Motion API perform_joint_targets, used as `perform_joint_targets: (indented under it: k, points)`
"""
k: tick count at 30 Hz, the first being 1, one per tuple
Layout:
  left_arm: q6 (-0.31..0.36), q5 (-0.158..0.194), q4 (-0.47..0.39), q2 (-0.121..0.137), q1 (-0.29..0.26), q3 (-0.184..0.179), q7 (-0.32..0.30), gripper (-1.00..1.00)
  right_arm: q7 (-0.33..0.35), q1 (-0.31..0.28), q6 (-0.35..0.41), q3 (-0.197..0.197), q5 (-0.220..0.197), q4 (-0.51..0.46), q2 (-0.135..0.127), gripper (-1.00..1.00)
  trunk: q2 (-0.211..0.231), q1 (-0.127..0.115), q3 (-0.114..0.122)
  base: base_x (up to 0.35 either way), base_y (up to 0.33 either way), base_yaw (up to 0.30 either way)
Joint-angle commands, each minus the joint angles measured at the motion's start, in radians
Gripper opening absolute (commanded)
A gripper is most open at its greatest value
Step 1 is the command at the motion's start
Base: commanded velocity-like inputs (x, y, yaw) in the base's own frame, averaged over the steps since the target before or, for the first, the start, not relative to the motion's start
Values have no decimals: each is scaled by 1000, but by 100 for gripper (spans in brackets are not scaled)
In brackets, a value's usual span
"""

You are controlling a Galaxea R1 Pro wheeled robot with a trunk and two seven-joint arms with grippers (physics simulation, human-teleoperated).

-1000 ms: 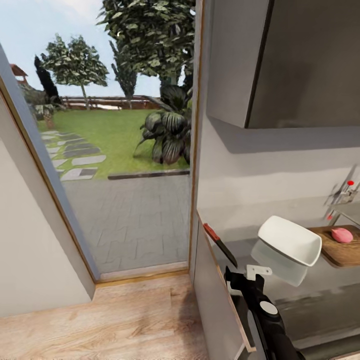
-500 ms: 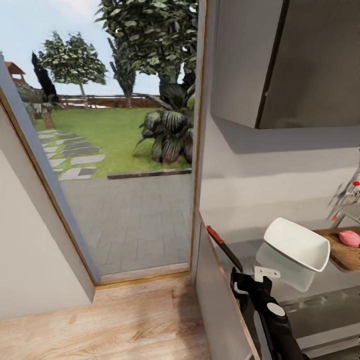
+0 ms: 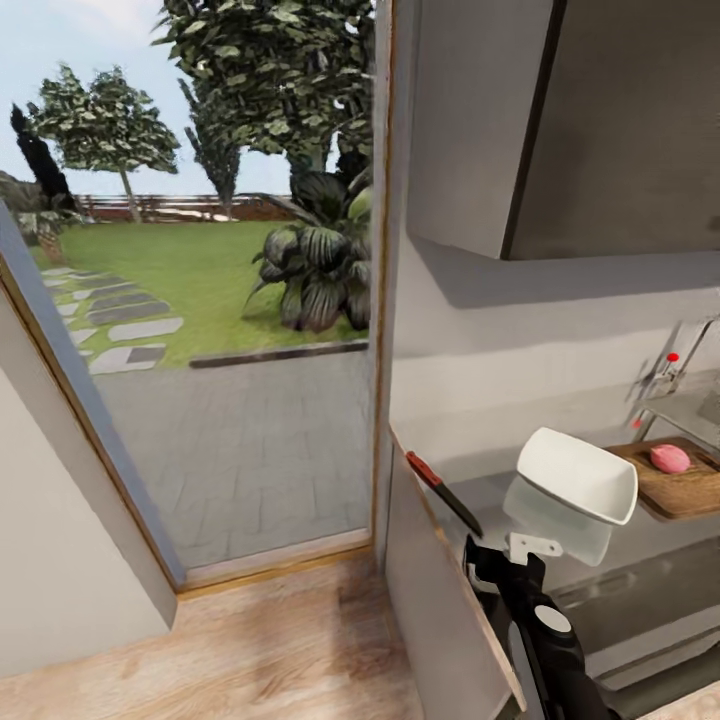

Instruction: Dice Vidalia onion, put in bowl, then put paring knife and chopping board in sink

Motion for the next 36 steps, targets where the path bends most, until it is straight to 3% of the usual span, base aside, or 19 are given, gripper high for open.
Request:
perform_joint_targets:
  k: [1,10,18,36]
  points:
    - [-2,9,-1,2,0,-7,5,100,1,-1,7,-1,10,-2,1,100,-1,0,-1,0,175,-54]
    - [-1,9,-1,2,0,-7,5,100,1,-1,7,-1,10,-2,1,100,-1,0,0,13,158,-12]
    - [-1,9,-1,2,0,-7,5,100,1,-1,7,-1,10,-2,1,100,-1,0,0,227,200,-11]
    - [-1,9,0,2,0,-8,5,100,1,-1,7,-1,10,-2,1,100,-1,0,10,43,11,-132]
